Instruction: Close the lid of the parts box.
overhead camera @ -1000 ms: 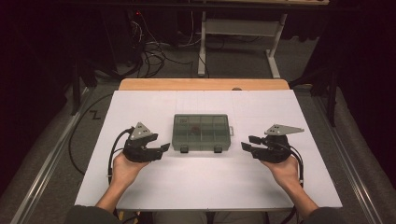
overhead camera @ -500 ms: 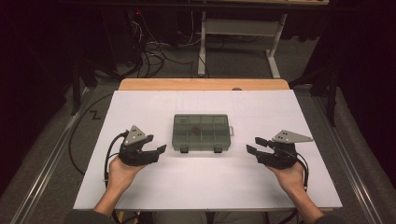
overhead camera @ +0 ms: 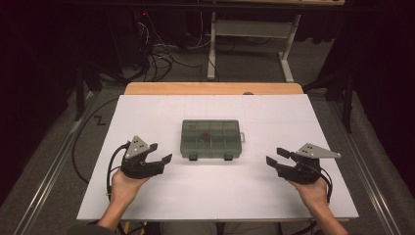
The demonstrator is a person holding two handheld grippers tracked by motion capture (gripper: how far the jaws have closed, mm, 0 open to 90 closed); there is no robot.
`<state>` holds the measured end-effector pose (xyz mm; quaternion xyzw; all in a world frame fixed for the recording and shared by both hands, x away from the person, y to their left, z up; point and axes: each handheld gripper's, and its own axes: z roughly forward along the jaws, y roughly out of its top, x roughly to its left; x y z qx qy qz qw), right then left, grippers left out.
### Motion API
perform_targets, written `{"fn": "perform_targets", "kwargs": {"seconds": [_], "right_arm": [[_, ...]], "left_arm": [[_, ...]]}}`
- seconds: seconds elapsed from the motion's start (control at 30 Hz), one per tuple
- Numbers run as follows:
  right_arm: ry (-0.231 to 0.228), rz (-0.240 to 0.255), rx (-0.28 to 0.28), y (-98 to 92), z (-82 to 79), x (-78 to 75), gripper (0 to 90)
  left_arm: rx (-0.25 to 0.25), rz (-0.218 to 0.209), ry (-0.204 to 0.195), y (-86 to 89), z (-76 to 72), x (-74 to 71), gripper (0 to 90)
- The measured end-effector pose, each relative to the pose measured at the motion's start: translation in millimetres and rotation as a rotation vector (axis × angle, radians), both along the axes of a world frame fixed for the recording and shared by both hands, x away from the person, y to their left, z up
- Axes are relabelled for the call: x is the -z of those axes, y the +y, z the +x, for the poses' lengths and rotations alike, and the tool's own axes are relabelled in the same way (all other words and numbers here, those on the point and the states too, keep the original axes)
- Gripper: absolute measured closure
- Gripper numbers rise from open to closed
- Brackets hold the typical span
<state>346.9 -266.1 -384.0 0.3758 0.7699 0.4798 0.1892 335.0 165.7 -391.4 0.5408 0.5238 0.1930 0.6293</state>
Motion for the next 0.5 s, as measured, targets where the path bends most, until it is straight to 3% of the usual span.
{"fn": "perform_targets", "kwargs": {"seconds": [0.5], "right_arm": [[-0.016,0.018,0.023,-10.6,-8.8,14.3,41.3]], "left_arm": [[-0.037,-0.028,0.001,8.3,-3.4,8.3,33.3]]}}
